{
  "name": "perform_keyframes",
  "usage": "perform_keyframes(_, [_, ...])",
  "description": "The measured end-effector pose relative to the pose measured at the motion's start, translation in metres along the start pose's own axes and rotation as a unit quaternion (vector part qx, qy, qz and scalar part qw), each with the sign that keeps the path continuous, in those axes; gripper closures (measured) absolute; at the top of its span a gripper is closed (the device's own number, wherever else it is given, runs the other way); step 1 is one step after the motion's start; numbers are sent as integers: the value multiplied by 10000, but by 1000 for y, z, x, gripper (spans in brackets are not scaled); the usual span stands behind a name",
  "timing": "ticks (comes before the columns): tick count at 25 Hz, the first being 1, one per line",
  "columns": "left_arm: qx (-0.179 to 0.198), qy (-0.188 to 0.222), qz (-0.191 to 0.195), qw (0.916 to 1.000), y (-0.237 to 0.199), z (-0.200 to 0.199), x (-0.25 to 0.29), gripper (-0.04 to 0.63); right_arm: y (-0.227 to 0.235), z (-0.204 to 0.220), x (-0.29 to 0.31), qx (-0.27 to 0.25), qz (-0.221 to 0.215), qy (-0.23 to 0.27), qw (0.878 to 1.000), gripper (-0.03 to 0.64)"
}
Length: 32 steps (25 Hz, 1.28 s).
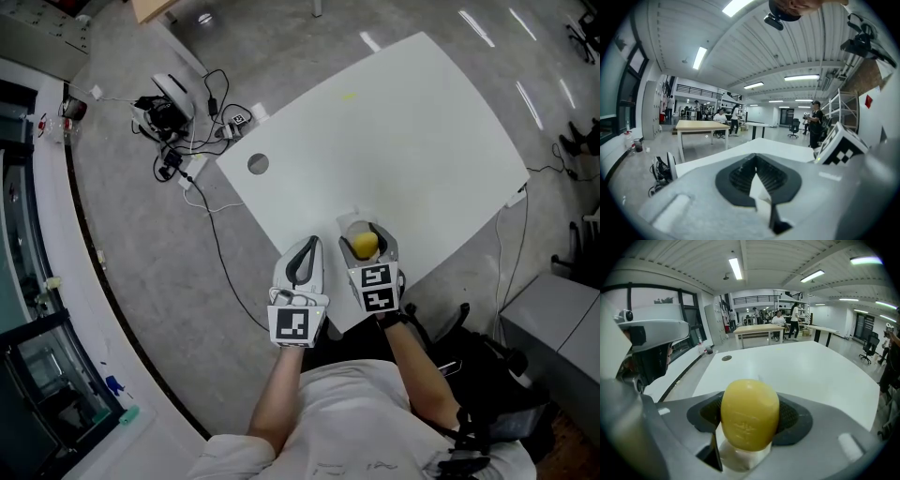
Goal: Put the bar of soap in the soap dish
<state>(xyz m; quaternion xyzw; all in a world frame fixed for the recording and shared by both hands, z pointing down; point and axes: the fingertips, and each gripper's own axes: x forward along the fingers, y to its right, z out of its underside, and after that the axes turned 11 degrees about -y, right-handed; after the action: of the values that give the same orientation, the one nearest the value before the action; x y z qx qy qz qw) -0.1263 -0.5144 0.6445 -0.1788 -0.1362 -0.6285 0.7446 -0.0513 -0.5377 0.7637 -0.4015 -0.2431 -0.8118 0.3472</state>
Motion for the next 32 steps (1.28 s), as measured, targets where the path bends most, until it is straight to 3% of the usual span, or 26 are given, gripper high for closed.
perform_keyframes(3, [-59,-184,29,9998,3,2,-2,594,-1,-2,0,63,-38,79,9999,343])
perform_keyframes(9, [54,29,-10,10000,-2,0,-3,594,-2,-15,-5,-28,40,279,9996,318])
perform_keyframes(14, [80,188,76,9998,-5,-14,-10,594,1,-41,-31,14,206,782,9967,377])
perform_keyframes(20, [203,582,227,9978,-12,-43,-28,594,-4,-74,-76,-41,510,1568,9863,607])
perform_keyframes(27, [392,996,567,9926,-14,-71,-68,594,-43,-86,-135,-48,753,2181,9730,607])
perform_keyframes(32, [470,1203,781,9886,-11,-86,-94,594,-80,-95,-185,-366,809,2643,9603,607])
